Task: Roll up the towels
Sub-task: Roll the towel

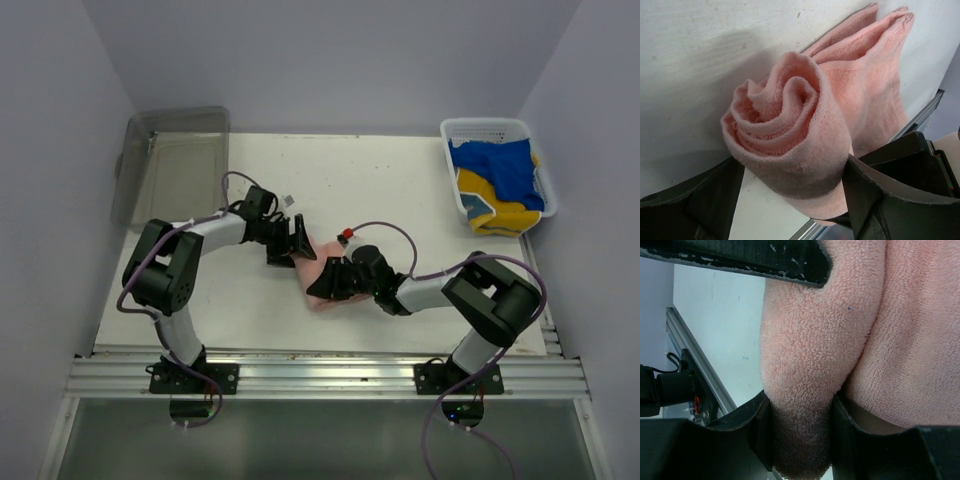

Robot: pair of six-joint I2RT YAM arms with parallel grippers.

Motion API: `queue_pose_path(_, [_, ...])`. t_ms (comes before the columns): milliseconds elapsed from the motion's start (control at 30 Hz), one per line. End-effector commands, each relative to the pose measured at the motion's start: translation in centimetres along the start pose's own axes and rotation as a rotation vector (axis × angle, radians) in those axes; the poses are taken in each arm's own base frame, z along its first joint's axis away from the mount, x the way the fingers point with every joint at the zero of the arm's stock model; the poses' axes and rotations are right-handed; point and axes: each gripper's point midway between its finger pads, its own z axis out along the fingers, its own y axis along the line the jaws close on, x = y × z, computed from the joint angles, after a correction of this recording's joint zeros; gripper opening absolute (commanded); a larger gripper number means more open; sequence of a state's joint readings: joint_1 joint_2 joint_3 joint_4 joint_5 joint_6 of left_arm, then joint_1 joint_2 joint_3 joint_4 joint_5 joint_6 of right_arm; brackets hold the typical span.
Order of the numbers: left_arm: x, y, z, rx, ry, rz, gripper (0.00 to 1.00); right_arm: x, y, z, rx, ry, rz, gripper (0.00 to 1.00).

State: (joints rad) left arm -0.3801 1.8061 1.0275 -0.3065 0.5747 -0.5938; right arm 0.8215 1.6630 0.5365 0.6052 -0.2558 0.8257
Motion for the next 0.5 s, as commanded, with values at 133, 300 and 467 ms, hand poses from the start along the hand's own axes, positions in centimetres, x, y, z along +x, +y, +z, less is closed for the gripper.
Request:
queue_pose_path(133, [-1.1, -0.9, 2.4, 0.026, -0.003, 0.014, 0.39, 5.1, -5.0, -1.5, 0.205, 0.204, -0.012, 0.21])
queue_pose_path(300, [-1.3, -0.9, 1.4, -0.046, -0.016, 0.018, 0.09, 1.6, -4.6, -3.3, 0.328, 0.167, -0.172, 0.48])
queue_pose_path(467, [-1.0, -0.4, -0.2, -0.132, -0.024, -0.014, 0.02, -3.0, -3.1, -7.5, 0.54, 0.079, -0.354, 0.66])
